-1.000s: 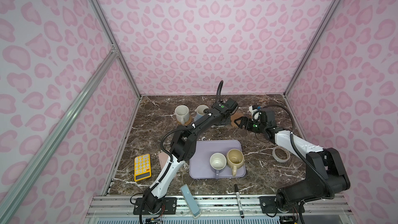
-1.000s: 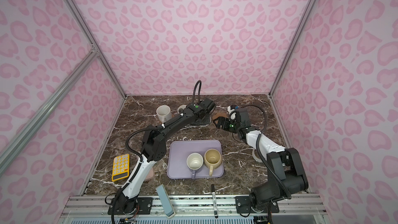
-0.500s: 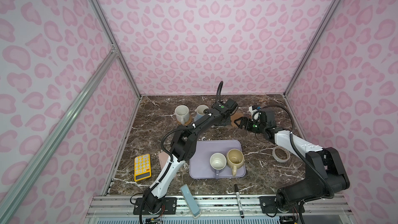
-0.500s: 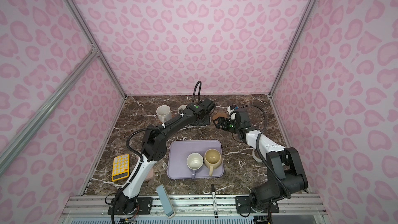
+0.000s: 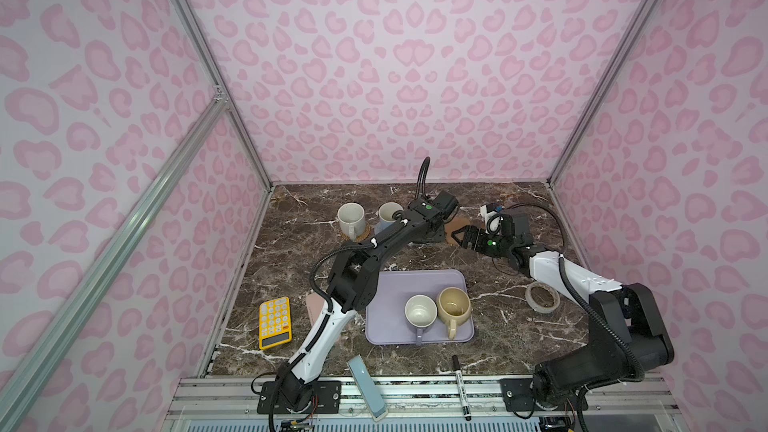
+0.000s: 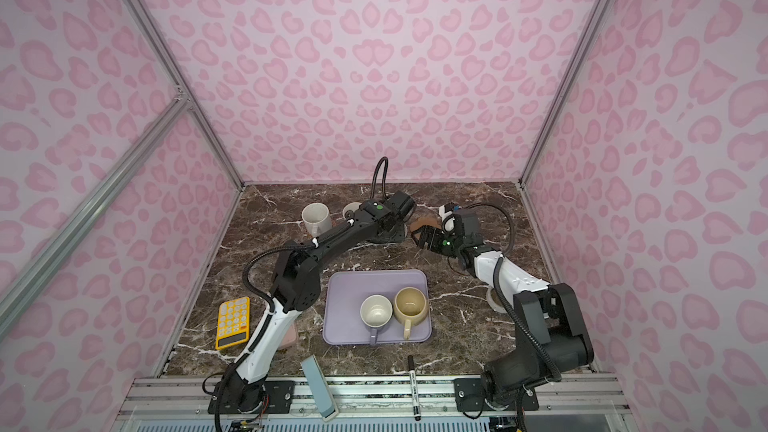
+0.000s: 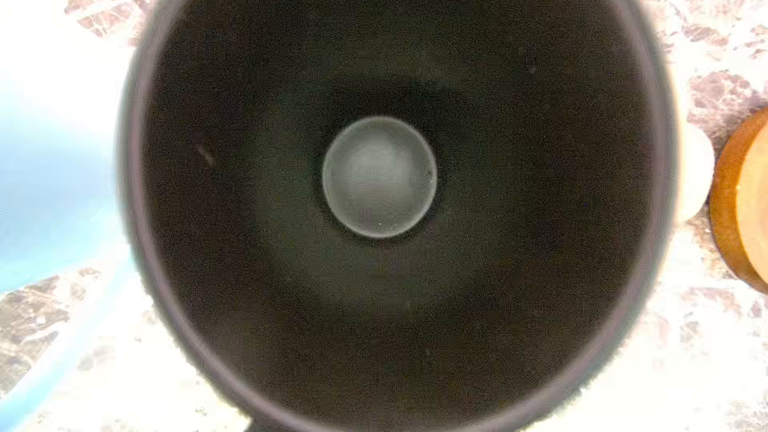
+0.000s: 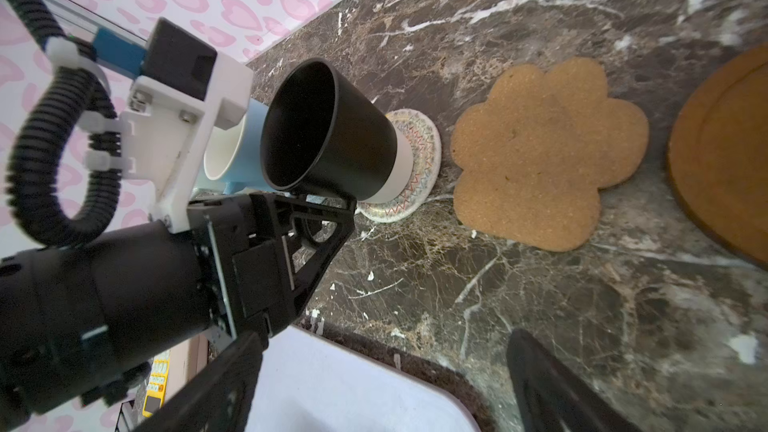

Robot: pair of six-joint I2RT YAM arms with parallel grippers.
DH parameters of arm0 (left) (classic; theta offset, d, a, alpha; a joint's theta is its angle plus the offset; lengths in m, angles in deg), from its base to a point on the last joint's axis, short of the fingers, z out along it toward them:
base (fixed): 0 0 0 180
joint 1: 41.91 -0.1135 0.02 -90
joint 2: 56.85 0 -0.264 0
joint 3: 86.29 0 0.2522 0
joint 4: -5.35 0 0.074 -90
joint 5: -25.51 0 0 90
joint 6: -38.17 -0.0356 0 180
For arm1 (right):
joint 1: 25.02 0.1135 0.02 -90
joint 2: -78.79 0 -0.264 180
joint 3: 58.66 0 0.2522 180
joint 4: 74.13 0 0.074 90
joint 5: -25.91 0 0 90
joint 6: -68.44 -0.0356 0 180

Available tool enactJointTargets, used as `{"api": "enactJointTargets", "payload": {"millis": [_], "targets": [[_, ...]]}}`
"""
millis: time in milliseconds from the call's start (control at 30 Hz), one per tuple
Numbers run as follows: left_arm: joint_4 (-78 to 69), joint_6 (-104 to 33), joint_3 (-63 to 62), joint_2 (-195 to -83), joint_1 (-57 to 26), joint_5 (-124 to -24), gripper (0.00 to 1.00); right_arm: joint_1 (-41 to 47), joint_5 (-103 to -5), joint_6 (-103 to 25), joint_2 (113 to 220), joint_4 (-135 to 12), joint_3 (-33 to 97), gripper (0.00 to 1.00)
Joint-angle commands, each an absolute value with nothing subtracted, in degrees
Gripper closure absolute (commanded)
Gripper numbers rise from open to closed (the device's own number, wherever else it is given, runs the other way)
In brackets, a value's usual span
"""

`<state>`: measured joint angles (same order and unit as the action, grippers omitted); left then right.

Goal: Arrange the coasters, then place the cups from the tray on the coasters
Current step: 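Lower the black mug onto the multicolour woven coaster with the left gripper, then open and raise the left gripper while the right moves toward the lavender mug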

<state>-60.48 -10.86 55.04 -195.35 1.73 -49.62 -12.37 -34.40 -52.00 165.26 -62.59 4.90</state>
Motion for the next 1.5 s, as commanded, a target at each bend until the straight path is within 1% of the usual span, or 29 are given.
{"api": "enactJointTargets", "payload": {"millis": [0,33,100,167,200,233,300,333,567,700,767,933,1033,1200,1333,1467], "targets": [[-58.39,-10.52,53.29,-190.52,2.04,-48.41,0.50,-12.20,-35.22,-52.05,164.51,-62.66,5.09,0.06],[-57.98,-10.61,52.58,-189.48,2.12,-48.36,0.46,-12.02,-35.63,-52.01,164.01,-62.12,5.15,0.06],[-56.79,-10.91,50.62,-187.12,2.31,-48.30,0.35,-11.60,-36.45,-52.17,163.04,-61.06,5.26,0.05],[-54.91,-11.22,47.41,-183.77,2.83,-48.03,0.18,-10.93,-37.98,-52.19,161.63,-59.29,5.69,0.03],[-53.90,-11.27,45.78,-182.15,3.01,-47.92,0.13,-10.55,-39.17,-52.22,160.99,-58.16,5.88,0.02],[-52.86,-11.15,43.79,-180.46,3.17,-47.80,0.07,-10.14,-41.05,-52.13,160.19,-56.88,6.20,0.02],[-50.40,-10.93,39.42,-176.59,3.65,-47.75,0.01,-9.57,-43.20,-51.75,158.26,-54.54,6.65,0.02],[-49.58,-10.49,37.41,-174.54,3.94,-47.46,0.03,-9.39,-44.21,-51.76,157.25,-53.03,6.83,0.02],[-39.40,-8.57,18.45,-157.87,4.91,-49.42,0.03,-7.72,-47.07,-49.50,150.16,-44.97,6.67,0.02],[-35.15,-6.92,7.44,-148.77,4.97,-50.84,0.03,-3.57,-50.19,-47.64,147.00,-39.07,7.17,0.02],[-33.83,-5.80,1.33,-144.22,4.94,-51.06,0.03,-0.11,-53.48,-46.88,145.54,-35.35,7.83,0.02],[-34.82,-6.00,-7.74,-134.57,4.97,-51.81,0.02,8.43,-58.11,-47.20,142.84,-28.14,8.65,0.05],[-35.59,-5.81,-11.48,-129.24,4.82,-52.80,0.03,16.65,-63.18,-48.27,142.14,-24.03,9.82,0.06],[-38.29,-5.10,-14.20,-125.10,4.24,-57.04,0.03,27.88,-70.38,-51.90,142.68,-18.29,12.12,0.08],[-36.85,-4.62,-19.05,-120.63,4.16,-59.43,0.03,34.76,-72.99,-56.20,142.81,-16.33,12.26,0.13],[-35.67,-4.04,-23.20,-117.00,4.23,-63.43,0.03,41.20,-75.44,-60.63,143.63,-15.33,12.11,0.14]]}}
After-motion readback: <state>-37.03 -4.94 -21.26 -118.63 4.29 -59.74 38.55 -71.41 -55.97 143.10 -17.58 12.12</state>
